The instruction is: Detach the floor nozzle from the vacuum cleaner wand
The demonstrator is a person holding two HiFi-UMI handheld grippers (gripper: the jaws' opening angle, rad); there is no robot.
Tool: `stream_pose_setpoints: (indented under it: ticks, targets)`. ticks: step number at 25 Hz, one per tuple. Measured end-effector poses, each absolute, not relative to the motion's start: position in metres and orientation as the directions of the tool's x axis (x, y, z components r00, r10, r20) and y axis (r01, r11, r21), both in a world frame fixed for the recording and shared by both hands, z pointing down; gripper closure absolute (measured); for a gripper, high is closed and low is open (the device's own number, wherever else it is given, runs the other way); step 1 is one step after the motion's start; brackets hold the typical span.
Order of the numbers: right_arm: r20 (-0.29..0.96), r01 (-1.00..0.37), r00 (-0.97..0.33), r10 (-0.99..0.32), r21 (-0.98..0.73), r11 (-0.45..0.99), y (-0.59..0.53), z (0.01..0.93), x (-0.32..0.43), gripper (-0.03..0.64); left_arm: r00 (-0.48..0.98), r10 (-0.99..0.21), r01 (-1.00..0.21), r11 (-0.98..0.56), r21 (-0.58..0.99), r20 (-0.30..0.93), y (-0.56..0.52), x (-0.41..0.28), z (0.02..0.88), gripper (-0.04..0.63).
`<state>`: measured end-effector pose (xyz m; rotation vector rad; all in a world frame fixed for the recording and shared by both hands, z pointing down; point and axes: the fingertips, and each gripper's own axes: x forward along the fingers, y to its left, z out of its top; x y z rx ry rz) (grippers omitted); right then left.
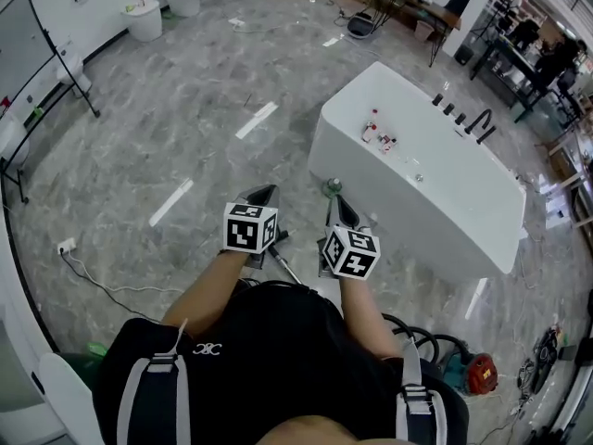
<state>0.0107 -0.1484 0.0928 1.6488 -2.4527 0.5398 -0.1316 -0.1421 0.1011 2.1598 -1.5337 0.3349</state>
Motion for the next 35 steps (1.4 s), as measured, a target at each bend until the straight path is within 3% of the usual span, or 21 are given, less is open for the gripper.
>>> stream_pose_setpoints:
  ticks: [10,17,23,29,35]
  targets:
    - [0.385,-0.951,-0.302,-0.872,-0.182,0.249,-0.189,0.113,-0.022,0.612,0.438,-0.749,-0.897,-0.332,0.291,0.497,-0.200,-0.161,0.128,0.594]
    - [0.444,-0.962,-0.265,-0.856,-0.184,0.203,-0.205,0.145,0.018,0.612,0.456,-0.700,-0.890,-0.358,0.282,0.549,-0.229,-0.133,0.152,0.594]
    - [0.568,-0.973,-0.227,-0.792,-0.165,0.160,-0.190,0.200,0.053,0.612,0.459,-0.625,-0.888,-0.350,0.299,0.631,-0.231,-0.119,0.195,0.594]
    - [0.717,-0.973,-0.232,-0.657,-0.178,0.149,-0.177,0.313,0.081,0.612,0.453,-0.514,-0.889,-0.325,0.323,0.729,-0.242,-0.103,0.303,0.594]
    - [0.787,-0.945,-0.319,-0.529,-0.224,0.237,-0.191,0.520,0.087,0.612,0.437,-0.408,-0.897,-0.269,0.352,0.801,-0.250,-0.090,0.494,0.594]
